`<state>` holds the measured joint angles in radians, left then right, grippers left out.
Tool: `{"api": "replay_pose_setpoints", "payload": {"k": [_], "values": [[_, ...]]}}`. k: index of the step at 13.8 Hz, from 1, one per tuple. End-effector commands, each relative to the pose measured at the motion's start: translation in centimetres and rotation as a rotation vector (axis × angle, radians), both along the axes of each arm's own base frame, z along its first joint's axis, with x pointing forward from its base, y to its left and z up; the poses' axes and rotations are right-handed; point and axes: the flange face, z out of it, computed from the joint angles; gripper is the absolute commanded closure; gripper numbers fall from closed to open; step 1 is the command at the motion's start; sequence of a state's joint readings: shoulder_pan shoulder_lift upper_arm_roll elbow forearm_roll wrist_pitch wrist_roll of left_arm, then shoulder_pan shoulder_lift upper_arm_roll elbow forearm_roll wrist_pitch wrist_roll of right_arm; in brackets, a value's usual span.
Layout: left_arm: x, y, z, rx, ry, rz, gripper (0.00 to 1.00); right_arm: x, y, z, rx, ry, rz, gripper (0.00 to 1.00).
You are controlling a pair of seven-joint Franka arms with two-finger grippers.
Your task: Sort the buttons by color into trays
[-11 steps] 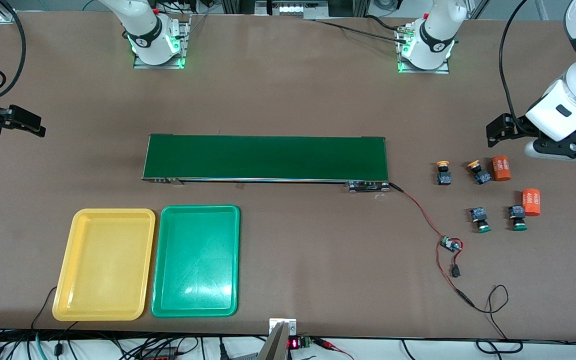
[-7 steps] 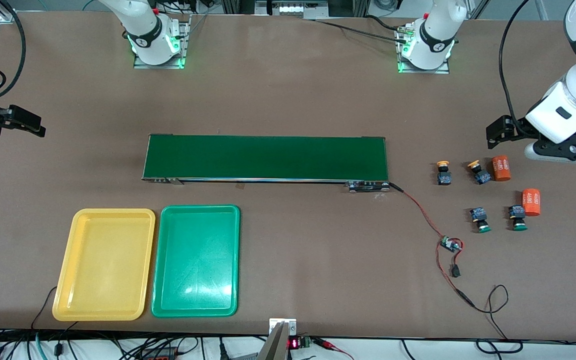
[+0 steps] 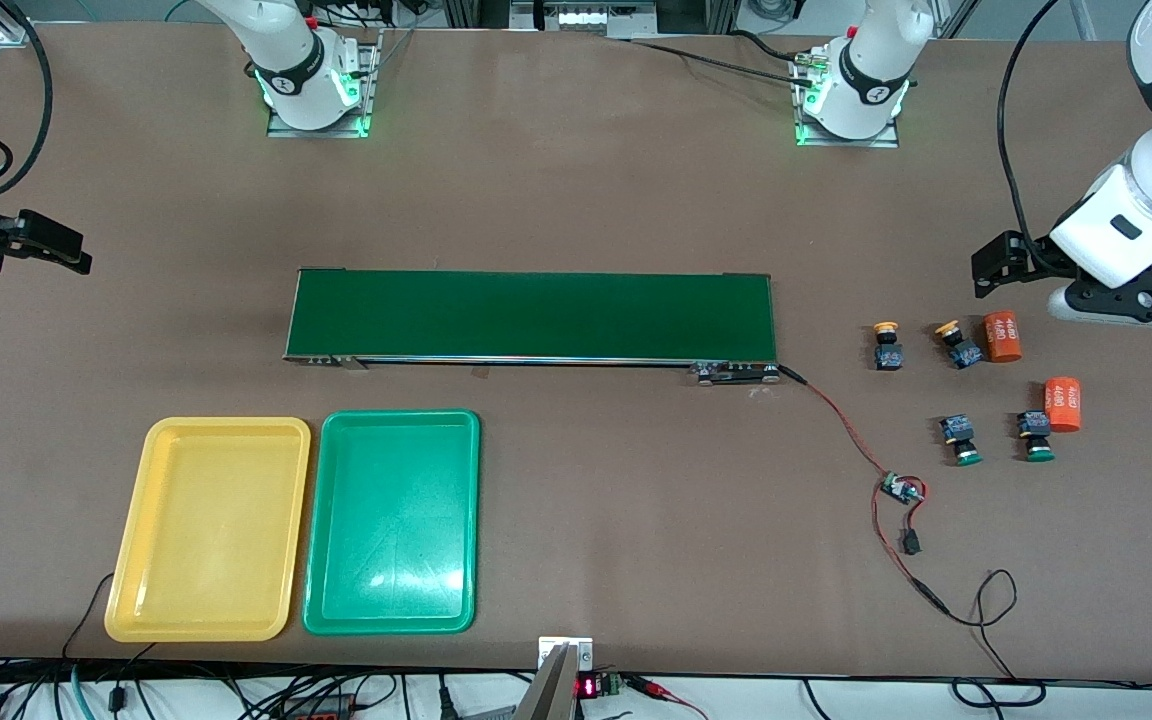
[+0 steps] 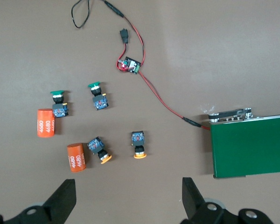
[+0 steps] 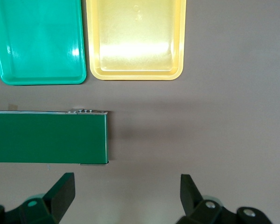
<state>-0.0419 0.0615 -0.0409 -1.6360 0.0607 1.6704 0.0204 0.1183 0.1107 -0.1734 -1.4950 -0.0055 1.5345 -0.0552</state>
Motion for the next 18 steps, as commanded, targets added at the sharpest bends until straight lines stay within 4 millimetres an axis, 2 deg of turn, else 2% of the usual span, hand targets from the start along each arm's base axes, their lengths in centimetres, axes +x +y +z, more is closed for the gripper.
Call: {"api": "replay_pose_setpoints", "payload": {"k": [1, 2, 4, 8, 11, 18], "values": [[0.3, -0.3, -0.7, -0.001, 0.054, 0.004, 0.0, -0.7, 0.0, 0.6, 0.0, -0.006, 0.006, 0.0], [0.7, 0.0, -1.9, 0.0, 0.077, 0.01, 0.0, -0.7, 0.0, 0.6, 0.0, -0.006, 0.006, 0.0], [0.1, 0.5, -3.0, 0.006, 0.153, 0.02, 0.0, -0.7, 0.0, 0.6, 0.0, -0.006, 0.006, 0.0], [0.8, 2.9, -8.8, 0.016, 0.277, 0.066, 0.0, -0.7, 0.1, 0.6, 0.0, -0.006, 0.007, 0.0], [2.1, 3.2, -13.4, 0.012, 0.248, 0.075, 0.0, -0.7, 0.1, 0.6, 0.0, -0.006, 0.007, 0.0], [0.8, 3.2, -24.4, 0.001, 0.135, 0.127, 0.0, -0.7, 0.3, 0.6, 0.001, -0.005, 0.01, 0.0]]}}
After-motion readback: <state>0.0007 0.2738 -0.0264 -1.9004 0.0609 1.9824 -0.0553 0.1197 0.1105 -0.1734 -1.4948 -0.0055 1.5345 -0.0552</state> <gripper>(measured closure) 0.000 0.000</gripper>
